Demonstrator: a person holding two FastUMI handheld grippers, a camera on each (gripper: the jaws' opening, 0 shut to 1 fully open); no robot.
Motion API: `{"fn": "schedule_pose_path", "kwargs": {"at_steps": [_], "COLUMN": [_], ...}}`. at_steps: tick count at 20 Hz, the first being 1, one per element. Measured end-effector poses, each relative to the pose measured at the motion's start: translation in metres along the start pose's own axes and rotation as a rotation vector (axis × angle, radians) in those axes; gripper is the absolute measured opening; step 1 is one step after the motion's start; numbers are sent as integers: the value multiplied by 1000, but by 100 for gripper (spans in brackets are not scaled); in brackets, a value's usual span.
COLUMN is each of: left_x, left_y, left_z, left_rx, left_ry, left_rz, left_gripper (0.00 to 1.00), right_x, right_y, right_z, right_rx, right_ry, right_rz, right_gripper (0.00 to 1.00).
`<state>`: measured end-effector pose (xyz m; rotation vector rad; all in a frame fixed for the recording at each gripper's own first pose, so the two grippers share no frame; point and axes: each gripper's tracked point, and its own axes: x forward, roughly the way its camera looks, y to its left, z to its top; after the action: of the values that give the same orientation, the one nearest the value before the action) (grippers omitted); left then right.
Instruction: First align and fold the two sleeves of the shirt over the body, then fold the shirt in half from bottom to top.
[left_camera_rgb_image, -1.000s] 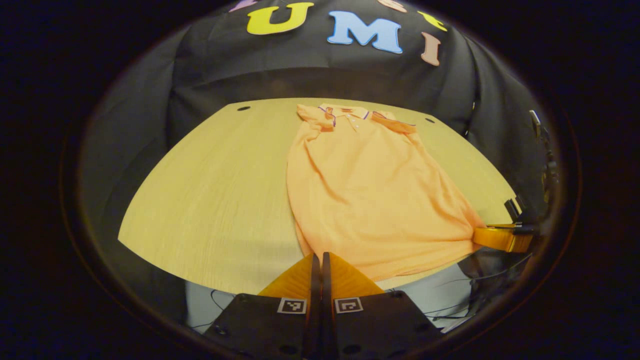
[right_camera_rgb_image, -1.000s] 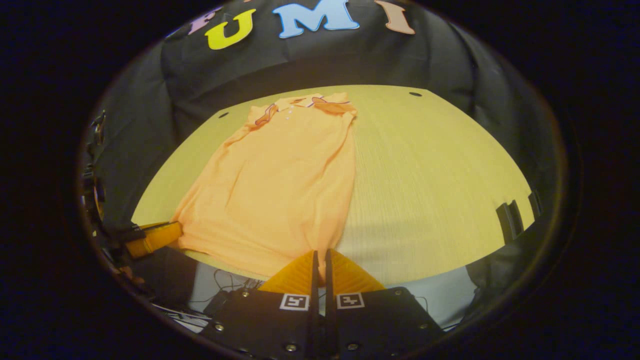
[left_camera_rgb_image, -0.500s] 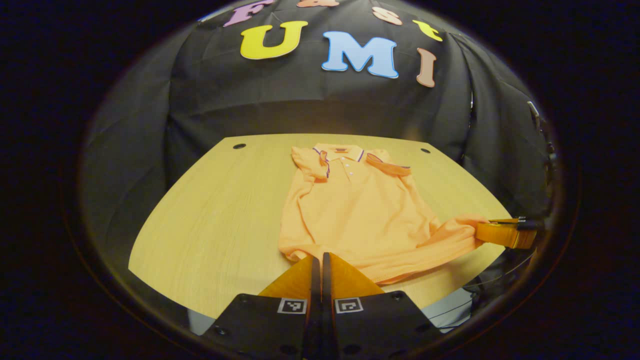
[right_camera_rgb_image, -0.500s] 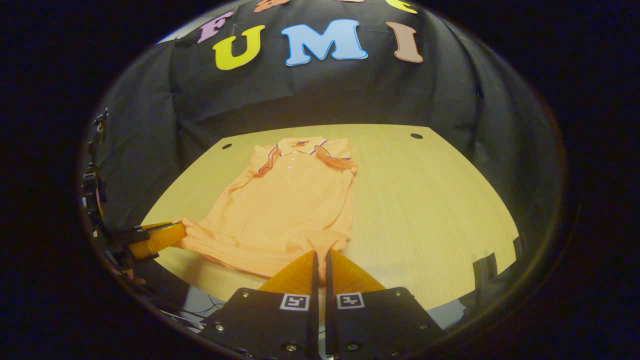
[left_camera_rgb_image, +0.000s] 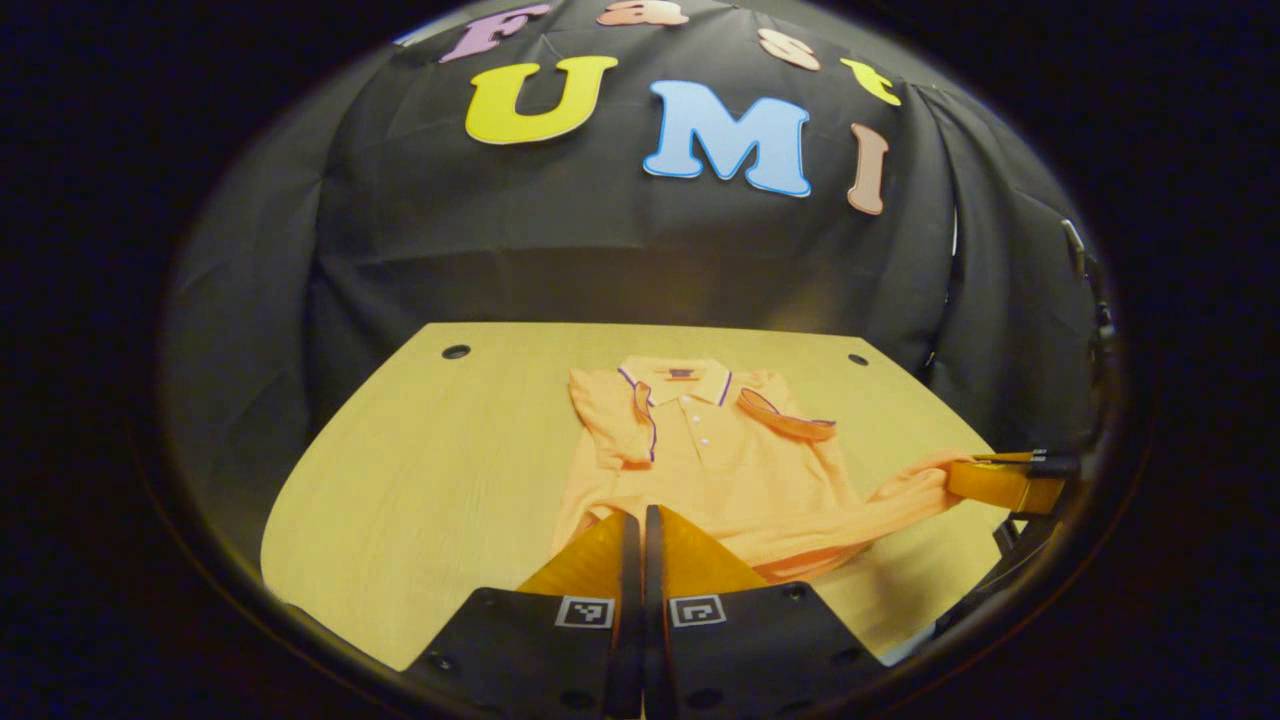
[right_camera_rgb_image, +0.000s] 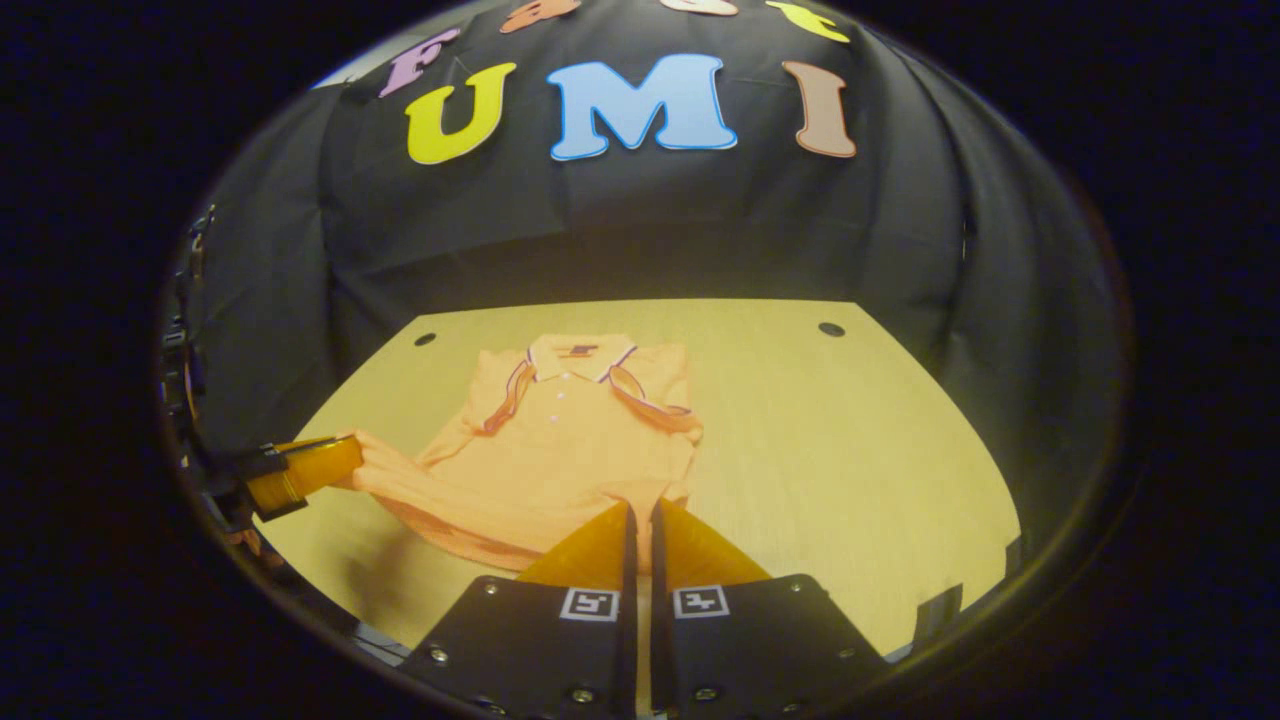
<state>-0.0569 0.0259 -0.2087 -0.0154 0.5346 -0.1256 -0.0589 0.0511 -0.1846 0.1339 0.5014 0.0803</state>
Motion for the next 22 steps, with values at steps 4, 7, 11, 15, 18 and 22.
{"fn": "schedule_pose_path", "kwargs": {"at_steps": [4,7,11,15,18,22], "left_x": [36,62,97,130,155,185], "left_y": [3,2,5,7,11,19], "left_z": [34,50,68,83,97,116], "left_rx": [-15,-20,0,6,12,20], "left_ry": [-22,-24,-25,-27,-42,-74], "left_rz": [-12,-25,-31,-41,-42,-36], "left_gripper": [6,6,6,6,6,6], "right_x": [30,52,79,110,132,156], "right_y": [-2,-5,-8,-11,-11,-9], "right_z": [37,53,70,95,111,131], "right_rx": [-15,-36,-29,-24,-18,-30], "right_ry": [-37,-52,-55,-63,-71,-87], "right_rz": [-27,-57,-76,-94,-105,-119], "right_gripper": [6,6,5,5,6,5]}}
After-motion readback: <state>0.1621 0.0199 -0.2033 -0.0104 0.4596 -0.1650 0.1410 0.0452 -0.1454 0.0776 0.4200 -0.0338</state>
